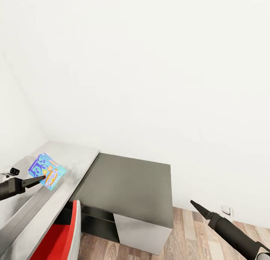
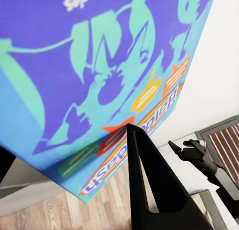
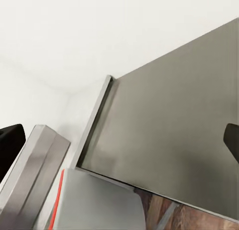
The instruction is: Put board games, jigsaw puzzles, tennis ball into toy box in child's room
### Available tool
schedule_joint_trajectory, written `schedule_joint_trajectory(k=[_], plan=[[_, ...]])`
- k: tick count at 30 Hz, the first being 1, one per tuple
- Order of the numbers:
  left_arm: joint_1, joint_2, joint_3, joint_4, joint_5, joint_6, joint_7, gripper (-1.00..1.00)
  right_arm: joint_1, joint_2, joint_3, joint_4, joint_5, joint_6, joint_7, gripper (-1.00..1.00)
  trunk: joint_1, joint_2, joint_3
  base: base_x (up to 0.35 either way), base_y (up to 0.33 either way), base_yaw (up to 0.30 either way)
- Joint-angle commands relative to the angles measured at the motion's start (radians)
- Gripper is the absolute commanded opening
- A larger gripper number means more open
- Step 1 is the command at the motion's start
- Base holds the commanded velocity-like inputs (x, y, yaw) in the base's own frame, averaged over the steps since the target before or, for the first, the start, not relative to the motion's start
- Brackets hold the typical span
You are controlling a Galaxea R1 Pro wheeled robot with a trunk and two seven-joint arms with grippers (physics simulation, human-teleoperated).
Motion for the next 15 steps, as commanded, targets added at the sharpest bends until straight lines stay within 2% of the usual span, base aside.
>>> schedule_joint_trajectory(k=[1,5,11,15], plan=[[-0.001,0.0,0.0,0.0,0.002,0.01,-0.002,-1.0,0.0,0.0,0.0,-0.001,-0.006,0.007,0.0,1.0,0.001,-0.002,-0.002,0.02,0.019,0.0],[-0.001,0.0,0.0,-0.001,0.002,0.01,-0.001,-1.0,0.0,0.0,0.0,-0.001,-0.005,0.007,0.0,1.0,0.001,-0.002,-0.002,0.148,0.087,0.0],[-0.001,0.0,0.0,-0.002,0.002,0.009,-0.001,-1.0,0.0,-0.002,0.001,0.0,-0.007,0.007,0.001,1.0,0.001,-0.002,-0.002,0.061,0.039,0.0],[-0.001,0.0,0.0,-0.002,0.002,0.009,-0.001,-1.0,0.0,-0.002,0.002,0.0,-0.007,0.007,0.001,1.0,0.001,-0.002,-0.002,0.093,0.139,0.0]])
